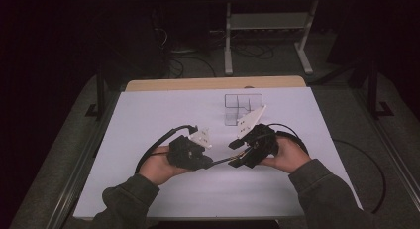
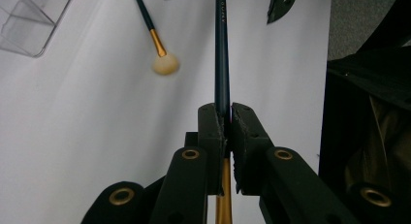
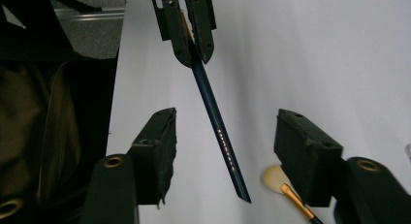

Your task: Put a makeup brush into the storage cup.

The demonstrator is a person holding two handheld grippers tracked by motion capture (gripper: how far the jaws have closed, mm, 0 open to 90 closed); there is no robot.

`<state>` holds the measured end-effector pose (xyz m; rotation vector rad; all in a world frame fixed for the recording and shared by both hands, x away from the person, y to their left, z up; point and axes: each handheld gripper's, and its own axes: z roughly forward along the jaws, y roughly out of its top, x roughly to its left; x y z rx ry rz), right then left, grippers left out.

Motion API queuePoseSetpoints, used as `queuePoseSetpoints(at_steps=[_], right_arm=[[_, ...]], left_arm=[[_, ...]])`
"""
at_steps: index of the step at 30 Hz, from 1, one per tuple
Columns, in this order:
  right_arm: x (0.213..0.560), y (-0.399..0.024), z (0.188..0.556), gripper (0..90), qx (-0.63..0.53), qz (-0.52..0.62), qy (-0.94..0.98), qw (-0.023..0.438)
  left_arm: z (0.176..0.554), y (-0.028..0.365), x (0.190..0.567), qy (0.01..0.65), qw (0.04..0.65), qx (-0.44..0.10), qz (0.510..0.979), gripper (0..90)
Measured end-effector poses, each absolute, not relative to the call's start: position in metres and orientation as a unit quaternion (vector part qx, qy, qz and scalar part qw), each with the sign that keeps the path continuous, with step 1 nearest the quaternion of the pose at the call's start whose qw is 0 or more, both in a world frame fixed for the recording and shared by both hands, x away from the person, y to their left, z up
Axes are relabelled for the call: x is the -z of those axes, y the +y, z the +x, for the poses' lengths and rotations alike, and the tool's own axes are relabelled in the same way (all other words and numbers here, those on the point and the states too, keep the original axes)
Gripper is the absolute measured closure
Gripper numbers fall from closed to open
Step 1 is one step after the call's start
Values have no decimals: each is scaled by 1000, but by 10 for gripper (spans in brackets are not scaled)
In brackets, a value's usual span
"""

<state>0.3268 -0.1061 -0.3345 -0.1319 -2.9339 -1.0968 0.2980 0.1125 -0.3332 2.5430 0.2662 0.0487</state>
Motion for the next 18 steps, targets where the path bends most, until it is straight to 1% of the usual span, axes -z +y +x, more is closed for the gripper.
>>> queuePoseSetpoints(at_steps=[11, 15, 18], right_arm=[[339, -101, 325, 540, 339, -21, -940, 19], [339, -99, 323, 604, 338, -10, -941, 23], [340, -97, 322, 624, 334, -9, -942, 26]], left_arm=[[295, 105, 332, 84, 286, -14, 954, 834], [295, 104, 330, 79, 284, -14, 955, 834], [295, 103, 330, 76, 285, -16, 956, 834]])
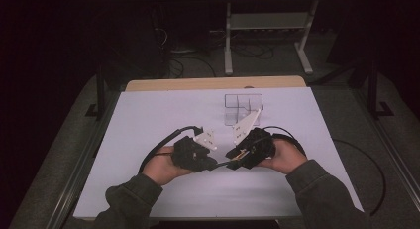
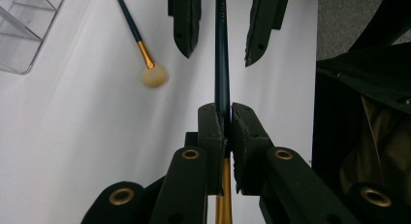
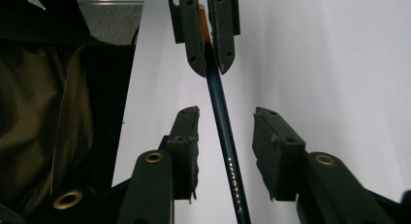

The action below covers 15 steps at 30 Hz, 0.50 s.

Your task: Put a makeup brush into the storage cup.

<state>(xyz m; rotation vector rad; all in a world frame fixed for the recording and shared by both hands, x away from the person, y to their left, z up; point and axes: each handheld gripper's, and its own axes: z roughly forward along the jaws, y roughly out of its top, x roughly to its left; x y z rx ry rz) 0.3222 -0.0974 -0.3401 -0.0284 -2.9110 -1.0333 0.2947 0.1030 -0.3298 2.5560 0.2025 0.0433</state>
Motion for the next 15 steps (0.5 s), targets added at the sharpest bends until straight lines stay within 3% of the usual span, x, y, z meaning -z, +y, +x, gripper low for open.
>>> queuePoseSetpoints(at_steps=[15], right_arm=[[344, -96, 325, 744, 327, 9, -944, 50]], left_arm=[[293, 98, 330, 70, 287, -11, 955, 834]])
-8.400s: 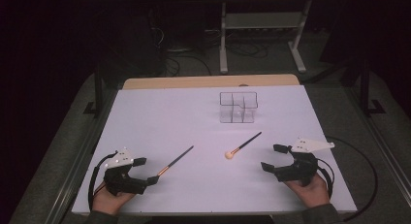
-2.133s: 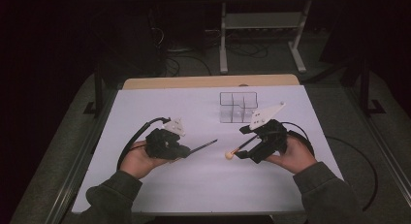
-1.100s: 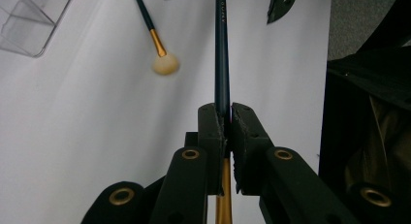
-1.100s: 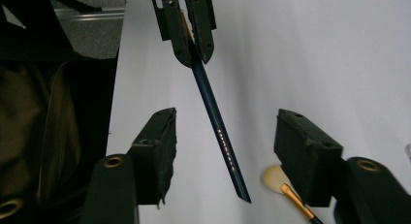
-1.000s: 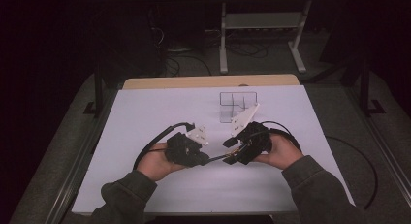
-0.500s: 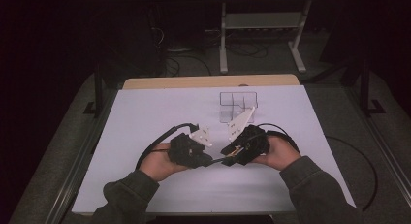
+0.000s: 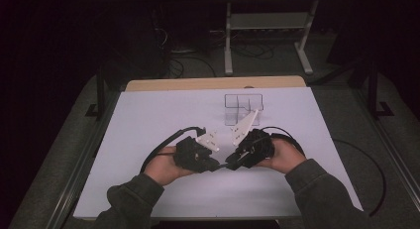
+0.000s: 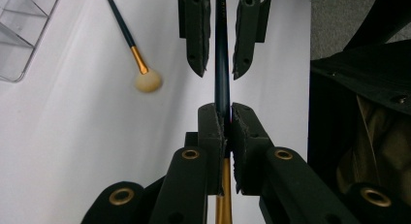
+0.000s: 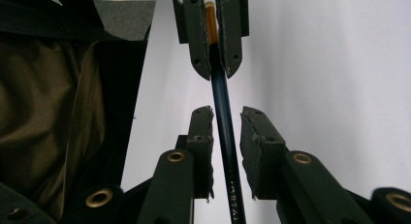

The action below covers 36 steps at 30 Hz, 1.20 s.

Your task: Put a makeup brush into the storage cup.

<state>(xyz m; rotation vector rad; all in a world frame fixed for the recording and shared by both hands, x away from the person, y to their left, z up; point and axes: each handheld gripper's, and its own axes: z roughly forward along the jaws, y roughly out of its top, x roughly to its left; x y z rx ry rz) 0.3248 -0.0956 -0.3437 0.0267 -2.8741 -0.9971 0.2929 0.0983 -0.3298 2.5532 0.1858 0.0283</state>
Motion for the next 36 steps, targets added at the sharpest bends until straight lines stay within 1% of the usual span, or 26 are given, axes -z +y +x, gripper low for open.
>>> queuePoseSetpoints(at_steps=[5, 14, 16, 18, 22, 26, 30, 34, 36], right_arm=[[345, -95, 325, 803, 325, 15, -944, 54], [348, -98, 324, 831, 330, 23, -942, 63], [348, -99, 324, 831, 334, 22, -940, 62], [348, -101, 323, 831, 331, 19, -942, 61], [348, -105, 322, 831, 331, 16, -942, 55], [347, -109, 321, 831, 338, 11, -940, 51], [347, -112, 319, 831, 340, 8, -939, 50], [347, -114, 318, 831, 345, 7, -937, 47], [347, -114, 318, 831, 346, 8, -937, 48]], left_arm=[[292, 97, 331, 66, 286, -9, 956, 834], [292, 96, 332, 58, 285, -6, 957, 825], [292, 97, 332, 61, 288, -5, 956, 811], [293, 99, 332, 65, 295, -2, 953, 752], [292, 106, 334, 74, 305, 1, 949, 678], [290, 114, 337, 80, 312, 3, 947, 641], [290, 123, 340, 90, 323, 6, 942, 616], [290, 130, 345, 97, 324, 9, 941, 617], [291, 132, 347, 103, 330, 18, 938, 637]])
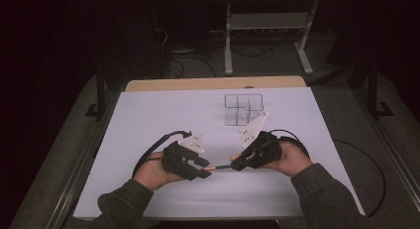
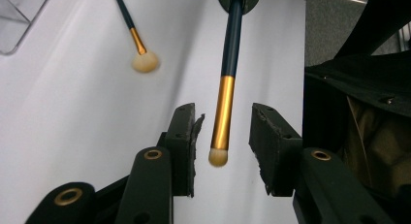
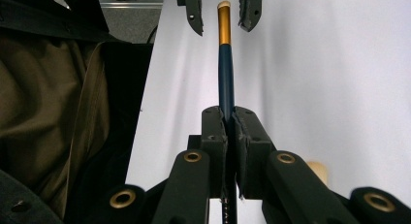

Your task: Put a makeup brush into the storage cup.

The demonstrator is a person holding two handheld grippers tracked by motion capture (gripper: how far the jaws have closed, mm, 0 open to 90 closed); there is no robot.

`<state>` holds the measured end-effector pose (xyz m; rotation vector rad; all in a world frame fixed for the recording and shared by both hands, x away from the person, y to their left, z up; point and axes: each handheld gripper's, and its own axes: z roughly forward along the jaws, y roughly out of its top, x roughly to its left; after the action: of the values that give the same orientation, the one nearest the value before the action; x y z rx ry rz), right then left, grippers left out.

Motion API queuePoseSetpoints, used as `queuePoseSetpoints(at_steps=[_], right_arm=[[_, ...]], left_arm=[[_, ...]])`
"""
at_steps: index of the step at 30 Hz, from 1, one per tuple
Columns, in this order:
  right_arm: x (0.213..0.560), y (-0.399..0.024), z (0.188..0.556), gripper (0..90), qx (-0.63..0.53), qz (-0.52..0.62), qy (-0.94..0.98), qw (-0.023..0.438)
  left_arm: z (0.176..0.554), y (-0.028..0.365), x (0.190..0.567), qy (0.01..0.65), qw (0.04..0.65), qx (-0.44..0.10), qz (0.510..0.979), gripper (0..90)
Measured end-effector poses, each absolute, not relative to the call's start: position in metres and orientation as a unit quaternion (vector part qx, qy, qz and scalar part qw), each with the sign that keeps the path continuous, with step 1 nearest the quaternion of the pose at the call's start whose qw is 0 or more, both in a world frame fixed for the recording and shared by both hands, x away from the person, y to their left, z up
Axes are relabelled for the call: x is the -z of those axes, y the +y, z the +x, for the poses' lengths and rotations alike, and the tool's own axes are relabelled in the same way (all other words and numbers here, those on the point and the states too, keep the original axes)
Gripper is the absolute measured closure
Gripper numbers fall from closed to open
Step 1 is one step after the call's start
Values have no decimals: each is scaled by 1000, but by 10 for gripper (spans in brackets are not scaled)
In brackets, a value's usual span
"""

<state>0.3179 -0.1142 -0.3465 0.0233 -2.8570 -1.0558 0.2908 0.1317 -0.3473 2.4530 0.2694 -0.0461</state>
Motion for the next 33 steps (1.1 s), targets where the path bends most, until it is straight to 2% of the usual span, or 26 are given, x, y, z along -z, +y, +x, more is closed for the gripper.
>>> queuePoseSetpoints(at_steps=[9, 33], right_arm=[[349, -115, 317, 831, 352, 15, -935, 42], [368, -112, 313, 830, 345, 17, -937, 49]], left_arm=[[293, 130, 349, 98, 326, 31, 940, 805], [290, 125, 333, 69, 319, 23, 945, 830]])
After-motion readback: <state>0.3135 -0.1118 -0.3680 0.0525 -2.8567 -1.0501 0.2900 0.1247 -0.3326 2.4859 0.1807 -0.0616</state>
